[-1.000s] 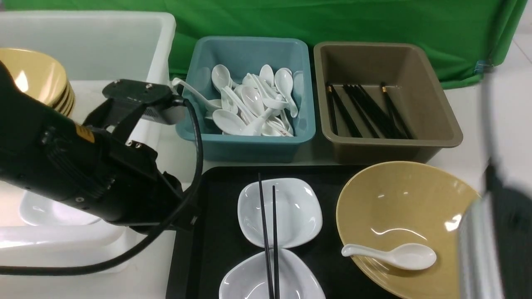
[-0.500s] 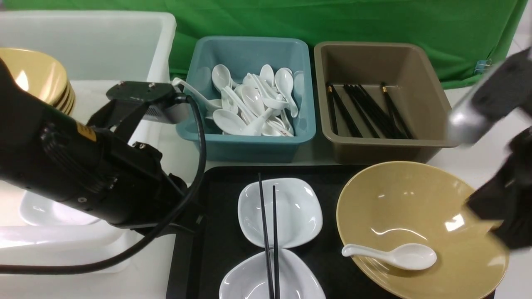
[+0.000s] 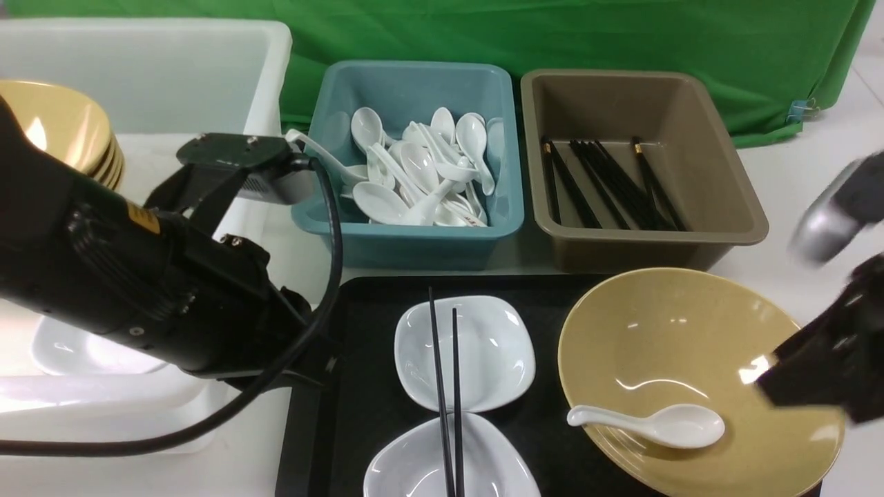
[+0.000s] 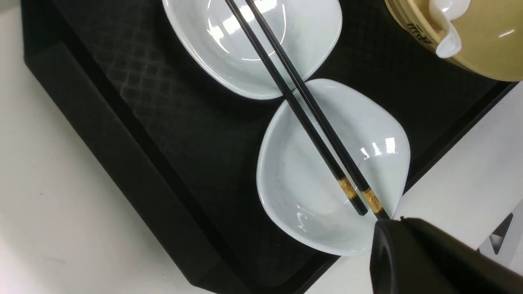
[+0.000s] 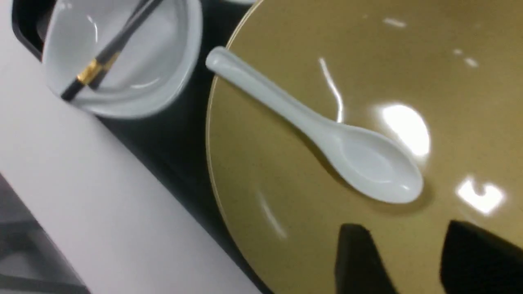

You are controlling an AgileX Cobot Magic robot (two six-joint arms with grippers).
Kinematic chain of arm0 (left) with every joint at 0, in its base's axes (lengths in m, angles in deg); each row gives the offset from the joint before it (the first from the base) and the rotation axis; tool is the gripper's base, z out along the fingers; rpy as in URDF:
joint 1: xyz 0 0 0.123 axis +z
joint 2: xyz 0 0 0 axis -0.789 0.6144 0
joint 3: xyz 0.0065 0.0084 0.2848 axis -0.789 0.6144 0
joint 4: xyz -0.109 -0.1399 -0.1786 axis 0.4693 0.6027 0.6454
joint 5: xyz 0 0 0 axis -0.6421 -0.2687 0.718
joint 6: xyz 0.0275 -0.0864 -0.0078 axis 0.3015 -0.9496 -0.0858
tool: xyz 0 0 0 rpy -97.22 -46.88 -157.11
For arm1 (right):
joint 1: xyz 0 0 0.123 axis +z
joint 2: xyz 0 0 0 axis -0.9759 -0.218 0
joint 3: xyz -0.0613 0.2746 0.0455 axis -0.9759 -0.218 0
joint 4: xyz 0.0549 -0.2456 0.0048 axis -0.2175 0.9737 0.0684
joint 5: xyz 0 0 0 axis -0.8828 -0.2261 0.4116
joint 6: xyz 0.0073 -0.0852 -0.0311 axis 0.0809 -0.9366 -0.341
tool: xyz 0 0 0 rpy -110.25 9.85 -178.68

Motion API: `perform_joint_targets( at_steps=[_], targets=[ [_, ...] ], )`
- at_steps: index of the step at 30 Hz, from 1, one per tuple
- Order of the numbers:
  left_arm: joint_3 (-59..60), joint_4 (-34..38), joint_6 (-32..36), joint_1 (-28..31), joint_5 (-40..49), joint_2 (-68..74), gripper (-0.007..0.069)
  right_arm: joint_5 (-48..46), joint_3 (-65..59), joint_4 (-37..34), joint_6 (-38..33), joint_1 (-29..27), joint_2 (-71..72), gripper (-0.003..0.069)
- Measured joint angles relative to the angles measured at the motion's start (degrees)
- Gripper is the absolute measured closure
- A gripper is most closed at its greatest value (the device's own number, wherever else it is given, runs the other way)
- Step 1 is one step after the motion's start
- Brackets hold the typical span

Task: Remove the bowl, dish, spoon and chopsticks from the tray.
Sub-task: Use the right arm to grab the soup spoon in the middle

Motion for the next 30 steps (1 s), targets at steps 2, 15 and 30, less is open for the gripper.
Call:
perform_joint_targets(
  at_steps=[2, 15, 30],
  targets=[
    [0.0, 0.0, 0.2, 0.0, -1.0, 0.0, 0.063, 5.7, -3.0, 1.1, -2.8, 5.8, -3.2, 0.0252],
    [0.0, -0.1, 0.2, 0.0, -2.5, 0.0, 0.063, 21.6, -2.7, 2.7, -4.2, 15.3, -18.4, 0.0223],
    [0.0, -0.4, 0.1, 0.0, -2.8, 0.0, 0.063, 27.7, -2.6, 2.8, -6.8, 15.4, -23.2, 0.0465]
  ],
)
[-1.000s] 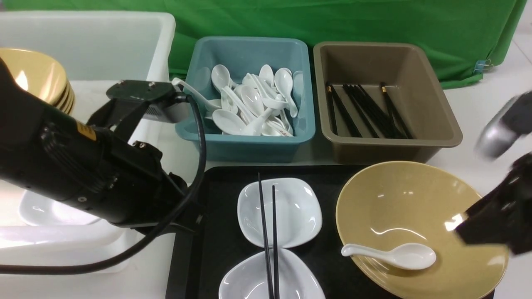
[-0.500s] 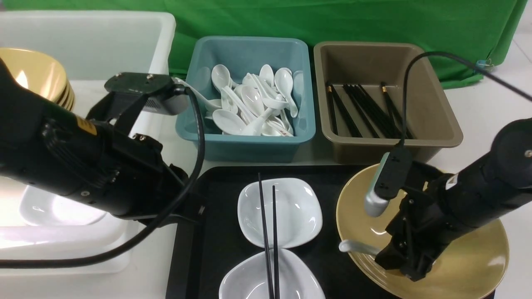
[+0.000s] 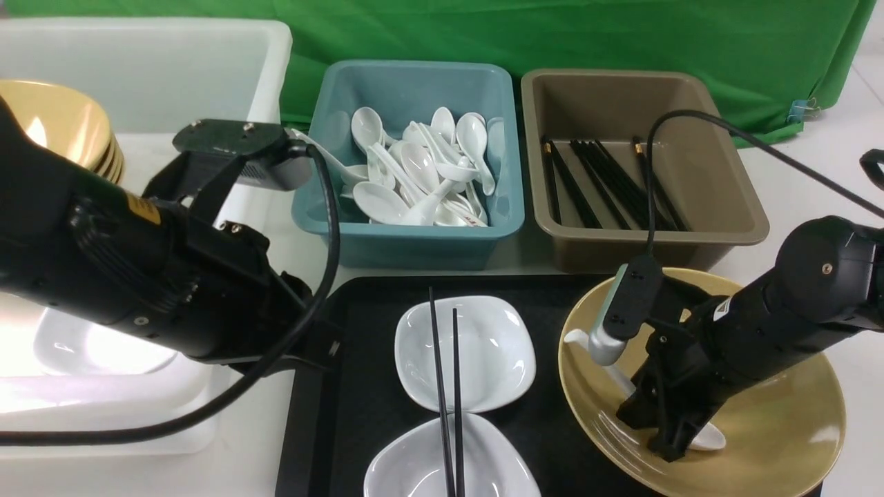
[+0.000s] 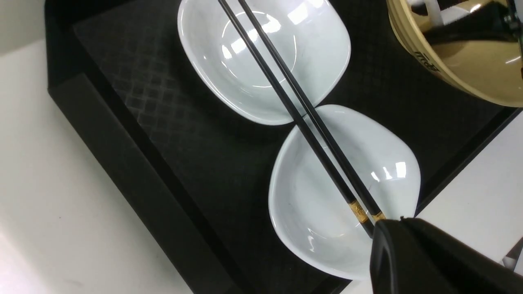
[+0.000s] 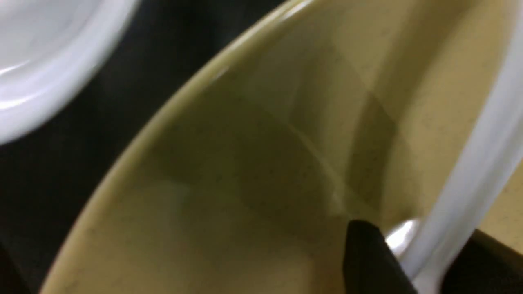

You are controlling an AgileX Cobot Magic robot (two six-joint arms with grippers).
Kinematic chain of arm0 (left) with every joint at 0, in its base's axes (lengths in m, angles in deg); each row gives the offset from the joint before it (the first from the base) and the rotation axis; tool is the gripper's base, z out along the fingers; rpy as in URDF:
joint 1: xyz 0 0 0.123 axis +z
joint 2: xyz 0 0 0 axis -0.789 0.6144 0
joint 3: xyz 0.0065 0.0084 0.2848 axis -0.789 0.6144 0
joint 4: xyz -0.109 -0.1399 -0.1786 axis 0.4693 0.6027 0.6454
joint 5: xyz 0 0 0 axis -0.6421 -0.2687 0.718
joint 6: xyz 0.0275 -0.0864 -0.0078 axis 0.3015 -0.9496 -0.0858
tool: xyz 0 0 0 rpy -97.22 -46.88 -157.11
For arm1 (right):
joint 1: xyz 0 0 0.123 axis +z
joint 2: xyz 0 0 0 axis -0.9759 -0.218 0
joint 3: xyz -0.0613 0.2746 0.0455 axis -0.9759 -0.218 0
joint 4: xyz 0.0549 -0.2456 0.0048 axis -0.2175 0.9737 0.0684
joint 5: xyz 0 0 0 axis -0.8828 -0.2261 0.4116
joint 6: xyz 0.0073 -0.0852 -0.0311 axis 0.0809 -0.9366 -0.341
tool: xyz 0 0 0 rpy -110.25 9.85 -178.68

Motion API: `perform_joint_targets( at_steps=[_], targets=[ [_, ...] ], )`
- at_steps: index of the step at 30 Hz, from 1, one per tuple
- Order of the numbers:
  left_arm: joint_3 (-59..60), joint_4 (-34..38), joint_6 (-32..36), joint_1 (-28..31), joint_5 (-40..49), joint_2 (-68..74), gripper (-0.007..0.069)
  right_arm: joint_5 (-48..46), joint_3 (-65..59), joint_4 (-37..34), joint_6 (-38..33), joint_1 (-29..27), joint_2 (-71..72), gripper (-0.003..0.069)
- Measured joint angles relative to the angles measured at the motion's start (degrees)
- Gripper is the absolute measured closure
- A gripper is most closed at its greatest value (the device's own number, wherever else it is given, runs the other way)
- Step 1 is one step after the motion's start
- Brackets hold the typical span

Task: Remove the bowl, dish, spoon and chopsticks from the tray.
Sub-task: Use the right arm to grab the soup spoon in the middle, then use the right arm to put the soup spoon into the small storage box in the middle, then use the left arm to grab the chopsticks

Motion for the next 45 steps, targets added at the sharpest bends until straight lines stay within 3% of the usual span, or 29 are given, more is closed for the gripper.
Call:
perform_joint_targets(
  at_steps=[5, 11, 18, 21, 25, 29, 32, 35, 38, 42, 45],
  targets=[
    [0.0, 0.0, -0.1, 0.0, 0.0, 0.0, 0.063, -1.3, 0.0, 0.7, 0.7, 0.0, 2.1, 0.0464],
    [0.0, -0.9, -4.0, 0.7, -3.6, 0.0, 0.063, -4.2, 3.2, 1.5, 7.7, 0.0, 10.5, 0.0464],
    [0.0, -3.8, -8.4, 8.2, -13.5, 0.0, 0.063, -9.8, 21.1, -6.0, 8.0, 0.0, 7.9, 0.0464],
    [0.0, -4.2, -7.6, 11.6, -20.5, 0.0, 0.063, -11.2, 36.2, -13.9, 7.4, 0.1, -2.1, 0.0464],
    [0.0, -4.1, -6.9, 12.2, -23.0, 0.0, 0.063, -11.2, 47.4, -16.9, 7.9, 0.8, -11.8, 0.0464],
    [0.0, -2.3, -4.6, 12.2, -23.0, 0.1, 0.063, -11.2, 59.8, -17.7, 11.3, 2.3, -23.5, 0.0464],
    [0.0, 2.4, 2.5, 12.2, -22.8, 0.1, 0.063, -11.3, 68.1, -17.8, 14.3, 2.9, -30.6, 0.0461],
    [0.0, 12.0, 12.7, 12.2, -23.0, 0.1, 0.063, -11.2, 71.8, -17.9, 16.8, 2.9, -33.9, 0.0376],
    [0.0, 19.5, 19.5, 12.2, -23.1, 0.1, 0.063, -11.5, 72.8, -17.8, 17.8, 2.9, -34.5, 0.0247],
    [0.0, 20.2, 20.2, 12.2, -22.9, 0.1, 0.063, -15.7, 73.1, -17.4, 20.1, 2.7, -33.0, 0.0179],
    [0.0, 18.5, 19.0, 12.2, -20.7, 0.1, 0.063, -22.0, 73.1, -15.2, 25.1, 2.2, -30.8, 0.0196]
  ],
)
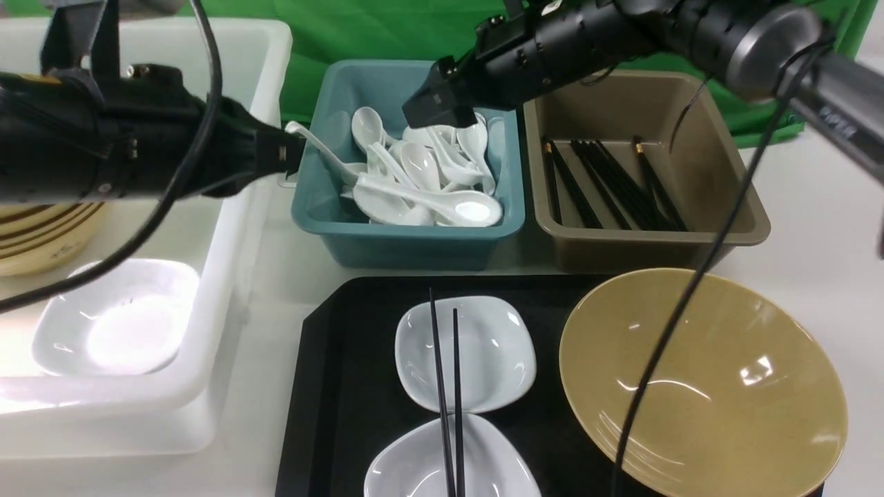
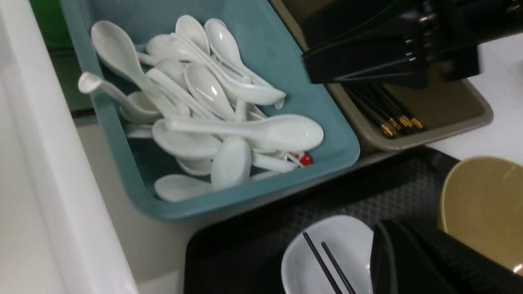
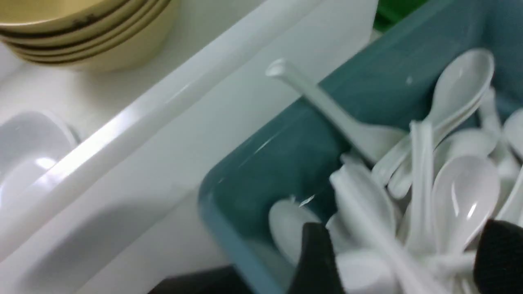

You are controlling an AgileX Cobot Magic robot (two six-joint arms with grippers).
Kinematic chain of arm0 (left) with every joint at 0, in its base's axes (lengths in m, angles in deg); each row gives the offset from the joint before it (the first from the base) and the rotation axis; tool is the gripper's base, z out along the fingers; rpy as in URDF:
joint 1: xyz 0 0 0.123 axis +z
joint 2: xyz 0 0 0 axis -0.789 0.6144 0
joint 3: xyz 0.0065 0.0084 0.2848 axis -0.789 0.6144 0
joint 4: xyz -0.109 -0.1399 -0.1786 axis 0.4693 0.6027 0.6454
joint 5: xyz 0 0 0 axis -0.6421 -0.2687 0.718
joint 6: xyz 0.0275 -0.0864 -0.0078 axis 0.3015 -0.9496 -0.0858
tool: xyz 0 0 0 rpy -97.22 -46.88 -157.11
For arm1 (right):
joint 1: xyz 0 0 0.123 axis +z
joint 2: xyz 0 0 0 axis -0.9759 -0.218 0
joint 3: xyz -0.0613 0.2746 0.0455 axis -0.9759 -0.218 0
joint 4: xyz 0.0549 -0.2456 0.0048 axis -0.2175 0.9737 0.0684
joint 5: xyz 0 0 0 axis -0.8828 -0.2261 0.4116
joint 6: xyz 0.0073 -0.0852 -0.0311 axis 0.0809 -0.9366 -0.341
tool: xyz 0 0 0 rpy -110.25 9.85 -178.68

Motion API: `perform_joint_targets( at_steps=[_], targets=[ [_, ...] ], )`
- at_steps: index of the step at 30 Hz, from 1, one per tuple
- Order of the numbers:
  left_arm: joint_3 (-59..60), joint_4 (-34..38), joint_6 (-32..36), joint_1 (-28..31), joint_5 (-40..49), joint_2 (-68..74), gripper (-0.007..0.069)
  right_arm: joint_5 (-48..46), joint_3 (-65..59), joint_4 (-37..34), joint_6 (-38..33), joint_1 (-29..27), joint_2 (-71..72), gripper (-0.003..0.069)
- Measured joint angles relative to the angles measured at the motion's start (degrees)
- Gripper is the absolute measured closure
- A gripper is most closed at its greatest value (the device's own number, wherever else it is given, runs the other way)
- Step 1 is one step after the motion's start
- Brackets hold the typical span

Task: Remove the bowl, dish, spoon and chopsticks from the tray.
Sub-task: Use the left arm to grab the chopsticks

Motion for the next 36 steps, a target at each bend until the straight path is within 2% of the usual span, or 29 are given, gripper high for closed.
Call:
perform_joint_targets(
  at_steps=[1, 2, 3, 4, 5, 6, 8, 10, 12, 14, 15, 17, 20, 23, 27, 32, 36],
  targets=[
    [0.0, -1.3, -0.4, 0.0, 2.8, 0.0, 0.063, -6.8, 0.0, 2.9, 4.4, -0.6, 2.4, 0.0252],
    [0.0, -1.6, -0.6, 0.0, 3.7, 0.0, 0.063, -8.3, 0.0, 4.4, 5.3, -0.7, 3.1, 0.0273],
    [0.0, -2.5, -0.9, 0.0, 5.3, 0.0, 0.063, -11.5, -0.3, 7.4, 7.8, -1.0, 4.9, 0.0337],
    [0.0, -3.4, -1.5, 0.0, 7.6, 0.0, 0.063, -13.8, -1.5, 11.8, 11.0, -1.1, 7.9, 0.0447],
    [0.0, -3.8, -2.0, 0.0, 8.8, 0.0, 0.063, -14.5, -2.8, 14.7, 12.7, -1.2, 10.2, 0.0526],
    [0.0, -4.0, -2.6, 0.0, 9.7, 0.0, 0.063, -14.9, -4.7, 17.1, 13.8, -1.1, 12.7, 0.058],
    [0.0, -4.9, -3.8, -0.5, 11.6, 0.0, 0.063, -15.3, -10.4, 21.2, 16.0, -0.5, 18.4, 0.0623],
    [0.0, -7.3, -7.2, -2.8, 13.9, 0.2, 0.063, -15.6, -16.8, 24.1, 17.5, 0.3, 23.8, 0.0624],
    [0.0, -12.1, -14.3, -7.1, 15.3, 0.8, 0.063, -15.9, -21.9, 25.0, 18.2, 0.9, 27.3, 0.0616],
    [0.0, -18.5, -21.4, -13.8, 15.5, 2.1, 0.063, -16.2, -27.2, 25.3, 18.4, 1.3, 32.0, 0.0606],
    [0.0, -23.0, -28.3, -18.2, 15.3, 3.3, 0.0629, -16.0, -31.0, 25.4, 18.5, 1.3, 34.9, 0.0602],
    [0.0, -26.5, -33.4, -22.4, 14.8, 4.9, 0.0627, -15.8, -34.0, 25.6, 18.5, 1.3, 37.2, 0.0599],
    [-0.3, -34.8, -51.4, -31.6, 11.9, 11.3, 0.0588, -14.6, -41.0, 26.1, 18.5, 1.3, 42.3, 0.0595],
    [-0.6, -36.0, -55.2, -33.5, 10.9, 15.9, 0.0528, -13.7, -43.8, 26.1, 18.6, 1.3, 44.8, 0.0591],
    [-0.7, -36.2, -57.6, -33.8, 8.8, 21.6, 0.0387, -13.2, -45.3, 26.1, 18.6, 1.3, 47.1, 0.0587],
    [-1.0, -34.3, -59.5, -33.8, 4.6, 27.2, 0.0153, -12.5, -45.4, 26.0, 18.7, 1.3, 48.6, 0.0587],
    [-1.2, -33.5, -59.6, -33.8, 3.3, 29.0, 0.0074, -12.1, -45.4, 26.0, 18.6, 1.3, 48.8, 0.0587]
  ],
)
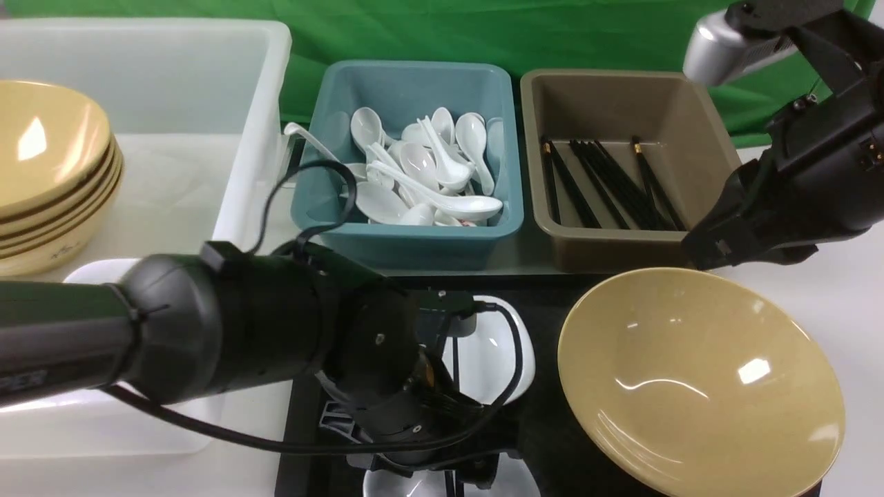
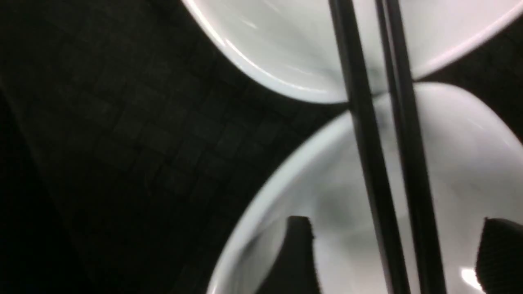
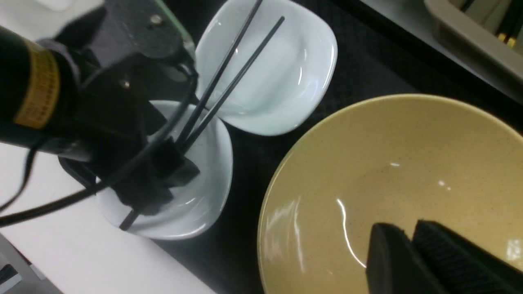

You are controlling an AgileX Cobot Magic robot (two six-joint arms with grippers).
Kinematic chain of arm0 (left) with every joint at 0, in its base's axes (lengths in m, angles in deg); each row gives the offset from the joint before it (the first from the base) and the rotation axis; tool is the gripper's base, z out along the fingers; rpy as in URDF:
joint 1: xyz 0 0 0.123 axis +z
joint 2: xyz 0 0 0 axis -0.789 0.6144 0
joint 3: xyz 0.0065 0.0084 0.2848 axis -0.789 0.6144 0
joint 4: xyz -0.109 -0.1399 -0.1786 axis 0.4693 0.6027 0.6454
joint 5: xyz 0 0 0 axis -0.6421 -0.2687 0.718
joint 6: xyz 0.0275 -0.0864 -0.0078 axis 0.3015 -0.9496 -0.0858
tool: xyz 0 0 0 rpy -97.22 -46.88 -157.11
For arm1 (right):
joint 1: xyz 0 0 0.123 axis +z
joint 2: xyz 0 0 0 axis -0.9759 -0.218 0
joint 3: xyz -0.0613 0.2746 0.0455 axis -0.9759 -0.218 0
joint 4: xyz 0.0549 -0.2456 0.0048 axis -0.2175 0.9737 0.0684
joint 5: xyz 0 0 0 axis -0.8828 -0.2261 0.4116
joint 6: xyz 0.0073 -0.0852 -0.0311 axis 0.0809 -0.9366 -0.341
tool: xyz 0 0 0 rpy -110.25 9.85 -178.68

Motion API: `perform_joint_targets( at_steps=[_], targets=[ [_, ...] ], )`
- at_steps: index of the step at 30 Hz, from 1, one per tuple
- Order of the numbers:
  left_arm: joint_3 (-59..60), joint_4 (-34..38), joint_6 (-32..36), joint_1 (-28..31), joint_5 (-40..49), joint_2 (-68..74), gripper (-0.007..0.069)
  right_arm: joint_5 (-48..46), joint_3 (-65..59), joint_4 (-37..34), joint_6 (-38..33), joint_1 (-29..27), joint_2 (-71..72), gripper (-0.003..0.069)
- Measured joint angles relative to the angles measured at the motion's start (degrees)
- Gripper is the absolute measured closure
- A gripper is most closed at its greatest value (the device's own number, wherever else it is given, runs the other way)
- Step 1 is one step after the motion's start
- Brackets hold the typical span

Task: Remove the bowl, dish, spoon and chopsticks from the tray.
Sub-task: Use the left arm to grab the chopsticks

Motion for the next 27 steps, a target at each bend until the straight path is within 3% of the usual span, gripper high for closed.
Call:
perform_joint_targets(
  at_steps=[4, 8, 14, 15, 27],
  targets=[
    [-0.1, 1.2, 0.0, 0.0, -1.2, 2.0, 0.0069, 0.6, 0.0, 0.0, -0.1, 0.0, 0.0, 0.0587],
    [-0.2, 1.6, 0.0, 0.0, -2.0, 2.5, 0.0164, 1.3, -0.1, 0.0, -0.3, 0.0, 0.0, 0.0585],
    [-0.2, 2.5, 0.0, 0.0, -0.8, 3.0, 0.0557, 1.6, -0.1, -0.1, -1.9, 0.0, 0.0, 0.058],
    [-0.2, 2.5, 0.0, 0.0, -0.6, 3.0, 0.0592, 1.6, -0.1, -0.1, -2.2, 0.0, 0.0, 0.0578],
    [-4.4, 2.1, 1.5, 0.0, 5.8, -0.5, 0.061, 1.6, -0.1, -0.1, -3.4, 0.0, 0.0, 0.0559]
  ],
)
